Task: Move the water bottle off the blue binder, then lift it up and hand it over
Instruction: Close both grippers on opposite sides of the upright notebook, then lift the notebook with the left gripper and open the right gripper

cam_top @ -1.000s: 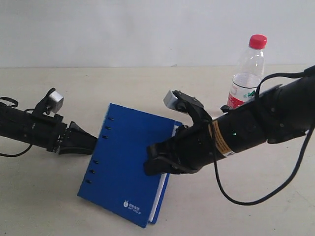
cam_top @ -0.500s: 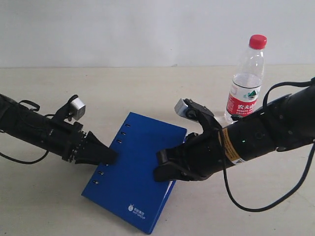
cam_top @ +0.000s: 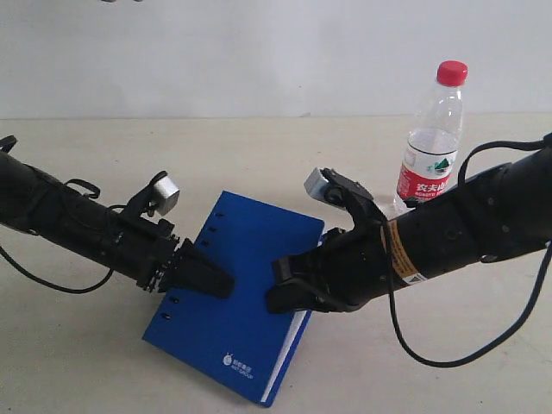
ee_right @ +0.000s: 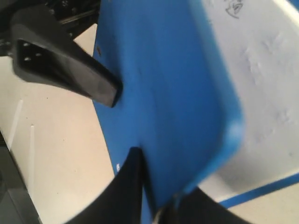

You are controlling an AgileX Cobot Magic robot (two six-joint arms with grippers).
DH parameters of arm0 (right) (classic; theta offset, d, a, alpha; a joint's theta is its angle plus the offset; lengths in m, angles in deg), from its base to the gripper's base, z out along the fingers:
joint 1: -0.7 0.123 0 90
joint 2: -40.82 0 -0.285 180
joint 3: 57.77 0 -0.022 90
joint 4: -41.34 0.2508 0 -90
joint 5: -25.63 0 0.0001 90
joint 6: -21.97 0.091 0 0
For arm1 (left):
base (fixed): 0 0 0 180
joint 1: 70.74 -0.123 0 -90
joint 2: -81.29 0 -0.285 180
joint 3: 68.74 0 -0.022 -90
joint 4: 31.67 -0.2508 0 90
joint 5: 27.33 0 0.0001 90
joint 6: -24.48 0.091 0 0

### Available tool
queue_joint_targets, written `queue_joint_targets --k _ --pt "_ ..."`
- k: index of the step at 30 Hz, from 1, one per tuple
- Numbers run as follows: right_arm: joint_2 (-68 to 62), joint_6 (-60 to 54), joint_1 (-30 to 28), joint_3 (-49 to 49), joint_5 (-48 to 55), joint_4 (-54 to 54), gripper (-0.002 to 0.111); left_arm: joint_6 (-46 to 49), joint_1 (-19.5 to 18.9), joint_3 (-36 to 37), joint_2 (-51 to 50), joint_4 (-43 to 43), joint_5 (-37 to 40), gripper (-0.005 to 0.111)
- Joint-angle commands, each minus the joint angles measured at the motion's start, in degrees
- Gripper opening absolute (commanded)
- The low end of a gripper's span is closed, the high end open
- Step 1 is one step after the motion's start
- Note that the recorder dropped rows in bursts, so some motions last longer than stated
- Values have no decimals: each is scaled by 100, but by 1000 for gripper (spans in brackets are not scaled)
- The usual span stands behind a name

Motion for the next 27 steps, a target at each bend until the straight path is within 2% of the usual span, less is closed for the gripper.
queue_joint_targets --k 1,2,3,6,10,13,23,27 --pt "-13 -136 -13 -30 211 -13 0 -65 96 45 -28 115 29 22" --pt "-13 -124 -13 -30 211 -13 0 -27 96 45 -28 115 29 9" --pt "-13 -114 -13 -30 211 -13 0 50 96 45 -28 115 29 5" --pt "-13 -128 -13 -30 186 -13 9 65 96 45 -28 164 29 4" --pt "-13 -178 -13 -30 2 -13 35 339 96 45 -3 369 29 4" --pt "7 -178 -13 -30 -107 -13 48 499 96 45 141 452 29 4" --pt "1229 98 -13 -30 2 -114 47 575 96 45 1013 395 -133 4" --pt "1889 853 -13 -30 100 -943 47 575 96 45 1259 395 -310 4"
